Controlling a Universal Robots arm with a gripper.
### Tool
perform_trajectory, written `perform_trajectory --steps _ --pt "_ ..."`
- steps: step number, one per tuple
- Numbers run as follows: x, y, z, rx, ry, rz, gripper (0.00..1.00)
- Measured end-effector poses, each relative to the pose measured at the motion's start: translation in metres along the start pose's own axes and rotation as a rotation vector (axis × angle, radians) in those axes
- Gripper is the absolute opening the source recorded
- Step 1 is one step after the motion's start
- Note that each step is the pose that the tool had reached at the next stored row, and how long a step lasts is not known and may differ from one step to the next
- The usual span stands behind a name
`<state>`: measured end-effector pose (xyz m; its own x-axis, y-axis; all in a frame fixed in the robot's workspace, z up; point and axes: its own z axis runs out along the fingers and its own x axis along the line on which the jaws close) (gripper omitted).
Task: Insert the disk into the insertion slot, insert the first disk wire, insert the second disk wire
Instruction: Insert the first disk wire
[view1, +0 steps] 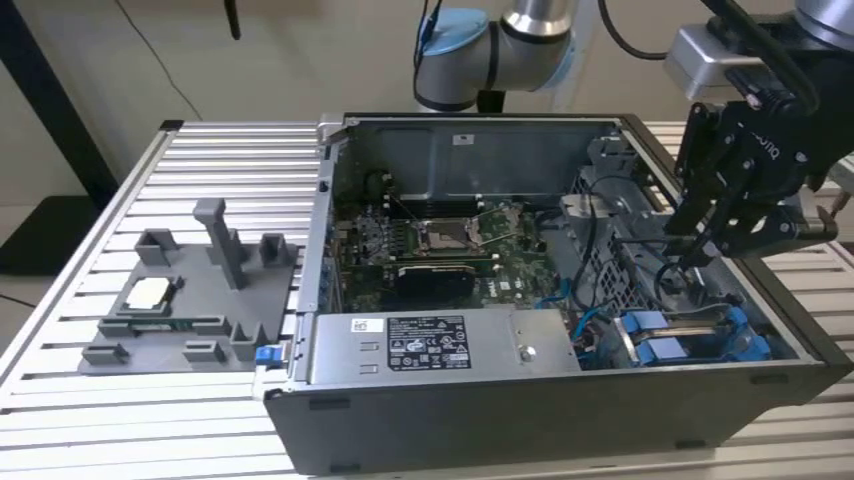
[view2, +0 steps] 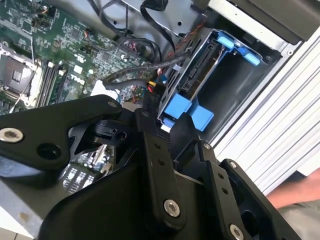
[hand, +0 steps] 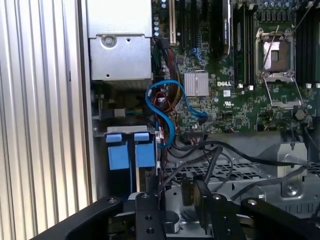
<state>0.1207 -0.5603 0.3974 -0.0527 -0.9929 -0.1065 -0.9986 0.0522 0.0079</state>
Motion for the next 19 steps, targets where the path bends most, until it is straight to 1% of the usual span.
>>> perform_trajectory --steps 5,6,9,10,11,12,15,16,19 --pt "-0.0002 -0.0038 0.0016 -0.0035 -0.0252 0.0 0.41" --pt "-0.0002 -0.0049 0.0017 -0.0039 -0.0266 0.0 0.41" --pt "-0.0003 -0.0049 0.0018 -0.0041 -0.0268 0.0 0.41" --pt "-0.0002 -0.0049 0.0022 -0.0042 -0.0292 0.0 0.41" --pt "-0.0001 -0.005 0.0028 -0.0045 -0.0346 0.0 0.41" --pt "0.0 -0.0049 0.0032 -0.0049 -0.0417 0.0 0.41" --pt "0.0001 -0.005 0.0044 -0.0061 -0.0648 0.0 0.41" --pt "0.0001 -0.005 0.005 -0.0064 -0.07 0.0 0.41" --pt "0.0004 -0.0053 0.0073 -0.0072 -0.0809 0.001 0.41"
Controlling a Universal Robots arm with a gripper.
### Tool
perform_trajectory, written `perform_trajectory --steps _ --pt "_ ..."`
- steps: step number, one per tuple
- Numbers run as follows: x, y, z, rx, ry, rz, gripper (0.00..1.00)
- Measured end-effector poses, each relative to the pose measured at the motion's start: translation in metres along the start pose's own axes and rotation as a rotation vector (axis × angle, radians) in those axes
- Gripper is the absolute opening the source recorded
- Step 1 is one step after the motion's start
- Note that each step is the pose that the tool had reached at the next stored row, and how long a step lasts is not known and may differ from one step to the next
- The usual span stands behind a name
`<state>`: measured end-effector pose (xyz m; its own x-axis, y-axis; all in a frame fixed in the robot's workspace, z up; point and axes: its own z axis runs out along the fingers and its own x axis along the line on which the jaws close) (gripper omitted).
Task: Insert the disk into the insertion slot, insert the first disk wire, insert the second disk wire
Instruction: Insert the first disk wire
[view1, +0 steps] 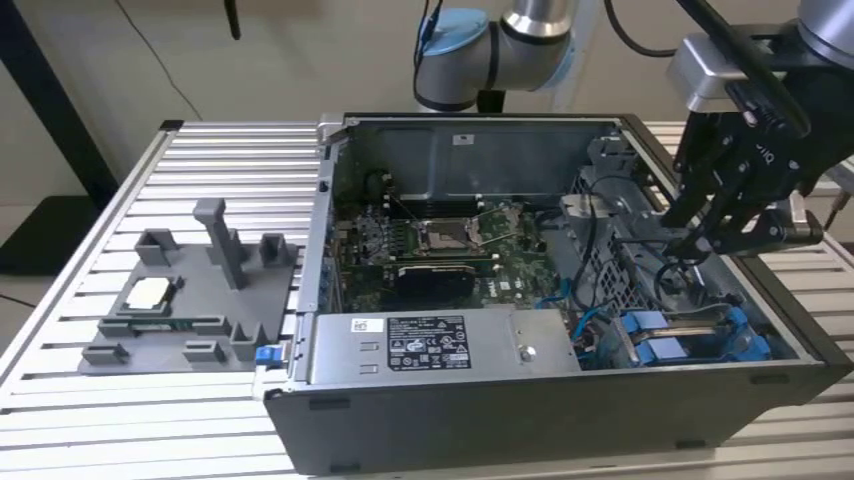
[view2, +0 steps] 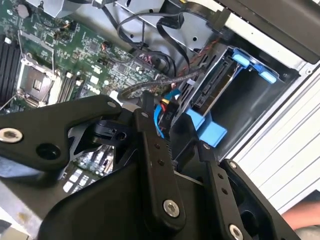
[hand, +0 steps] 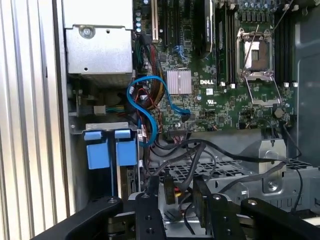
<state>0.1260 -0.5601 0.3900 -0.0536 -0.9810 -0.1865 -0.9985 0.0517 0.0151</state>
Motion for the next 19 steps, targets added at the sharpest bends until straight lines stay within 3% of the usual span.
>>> perform_trajectory --steps 3,5,7,8,15,17,19 --pt "0.0004 -0.0005 0.0021 -0.0007 -0.0119 0.001 0.41" --pt "0.0005 -0.0006 0.0029 -0.0015 -0.0245 0.002 0.32" --pt "0.0006 -0.0006 0.0031 -0.0021 -0.0348 0.002 0.32" --pt "0.0005 -0.0006 0.0032 -0.0022 -0.0353 0.002 0.25" --pt "0.0006 -0.0006 0.0032 -0.0023 -0.0381 0.002 0.19" --pt "0.0006 -0.0006 0.0032 -0.0019 -0.0299 0.002 0.19" --pt "0.0006 -0.0006 0.0031 -0.0015 -0.0148 0.0 0.19"
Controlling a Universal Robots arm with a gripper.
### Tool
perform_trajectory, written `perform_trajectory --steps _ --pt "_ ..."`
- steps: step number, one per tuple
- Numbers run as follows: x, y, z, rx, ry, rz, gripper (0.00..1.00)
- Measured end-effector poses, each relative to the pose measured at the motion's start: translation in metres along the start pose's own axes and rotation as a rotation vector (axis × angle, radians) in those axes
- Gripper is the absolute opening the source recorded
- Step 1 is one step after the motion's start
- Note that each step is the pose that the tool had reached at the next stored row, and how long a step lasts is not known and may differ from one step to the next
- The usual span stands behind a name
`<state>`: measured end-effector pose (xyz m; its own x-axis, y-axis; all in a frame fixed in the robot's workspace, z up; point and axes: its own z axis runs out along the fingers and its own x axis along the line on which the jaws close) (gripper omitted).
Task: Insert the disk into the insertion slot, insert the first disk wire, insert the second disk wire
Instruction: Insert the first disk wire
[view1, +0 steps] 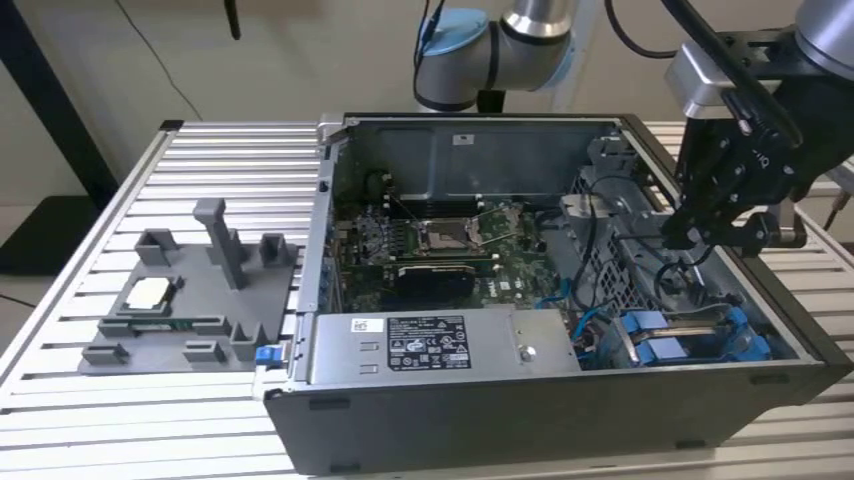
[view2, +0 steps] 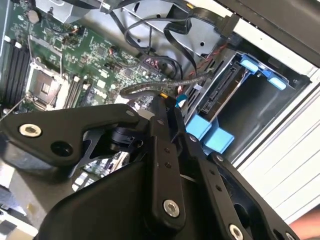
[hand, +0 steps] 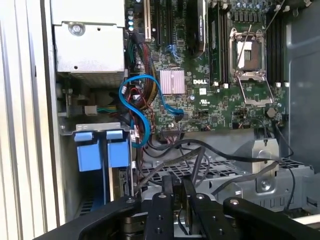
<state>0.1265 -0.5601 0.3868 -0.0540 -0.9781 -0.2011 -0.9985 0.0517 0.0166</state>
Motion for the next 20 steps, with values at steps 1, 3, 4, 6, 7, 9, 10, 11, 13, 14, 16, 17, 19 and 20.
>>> perform_trajectory --steps 1,3,4,6,7,9,10,11,13,14,16,17,19,20 --pt "0.0 0.0 0.0 0.0001 0.0136 -0.003 0.19" --pt "0.0 0.0001 0.0002 0.0002 0.0422 -0.01 0.19" --pt "0.0001 0.0004 0.0006 0.0005 0.0503 -0.013 0.19" --pt "0.0002 0.0012 0.0013 0.0015 0.0648 -0.021 0.19" --pt "0.0004 0.0017 0.0017 0.0025 0.069 -0.025 0.19" --pt "0.0008 0.0023 0.0035 0.0062 0.0701 -0.032 0.19" --pt "0.0009 0.0023 0.0041 0.0074 0.0706 -0.033 0.19" --pt "0.0009 0.0023 0.0041 0.0075 0.0709 -0.033 0.19" --pt "0.0009 0.0024 0.0041 0.0076 0.071 -0.033 0.19" --pt "0.0009 0.0024 0.0042 0.0076 0.071 -0.033 0.19" --pt "0.0012 0.0024 0.0059 0.0092 0.0705 -0.034 0.19" --pt "0.0016 0.0024 0.0074 0.012 0.0706 -0.034 0.19" --pt "0.002 0.0023 0.0097 0.0164 0.0708 -0.036 0.19" --pt "0.0022 0.0023 0.0107 0.0201 0.0709 -0.037 0.19"
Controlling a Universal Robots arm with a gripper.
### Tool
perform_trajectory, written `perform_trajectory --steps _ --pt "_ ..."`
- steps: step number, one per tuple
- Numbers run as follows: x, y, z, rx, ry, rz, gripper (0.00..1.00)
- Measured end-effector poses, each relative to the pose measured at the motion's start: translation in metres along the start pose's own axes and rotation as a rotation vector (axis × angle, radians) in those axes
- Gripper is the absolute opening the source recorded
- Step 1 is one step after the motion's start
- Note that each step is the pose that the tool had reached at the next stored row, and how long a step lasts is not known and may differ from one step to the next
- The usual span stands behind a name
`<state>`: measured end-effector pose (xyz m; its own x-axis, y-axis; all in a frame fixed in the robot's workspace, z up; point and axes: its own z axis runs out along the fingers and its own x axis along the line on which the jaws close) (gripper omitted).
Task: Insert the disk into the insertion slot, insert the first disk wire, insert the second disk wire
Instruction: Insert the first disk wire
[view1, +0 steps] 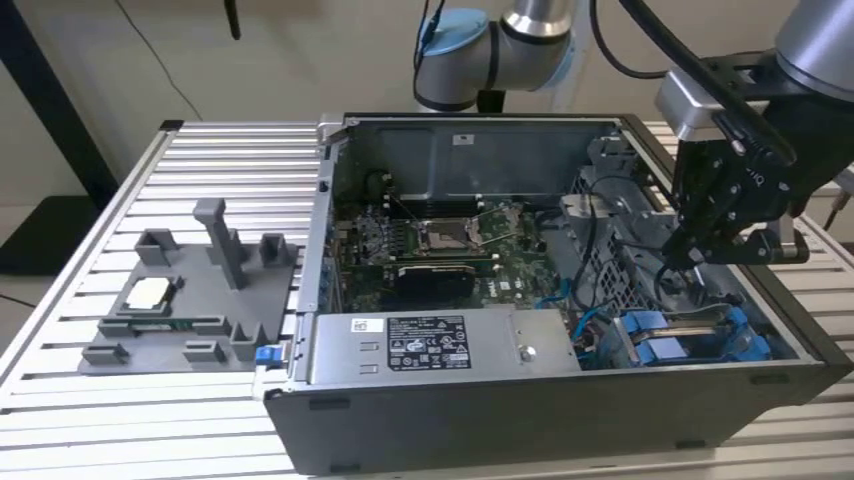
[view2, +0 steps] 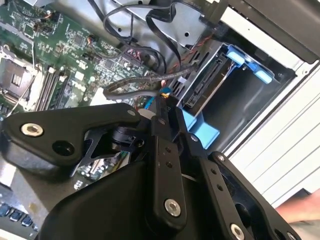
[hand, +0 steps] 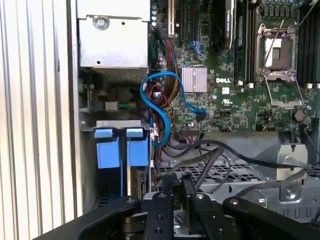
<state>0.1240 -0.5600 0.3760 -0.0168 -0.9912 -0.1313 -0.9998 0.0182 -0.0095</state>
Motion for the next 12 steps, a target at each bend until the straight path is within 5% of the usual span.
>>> perform_trajectory --steps 3,6,8,11,12 --pt "0.0004 0.0 0.0024 0.0132 0.0011 -0.002 0.19" --pt "0.0005 0.0 0.0028 0.0259 0.0223 -0.004 0.19" --pt "0.0006 -0.0001 0.003 0.0307 0.0435 -0.006 0.19" --pt "0.0006 0.0 0.003 0.0362 0.0971 -0.007 0.19" --pt "0.0007 0.0001 0.0033 0.0395 0.1092 -0.008 0.19"
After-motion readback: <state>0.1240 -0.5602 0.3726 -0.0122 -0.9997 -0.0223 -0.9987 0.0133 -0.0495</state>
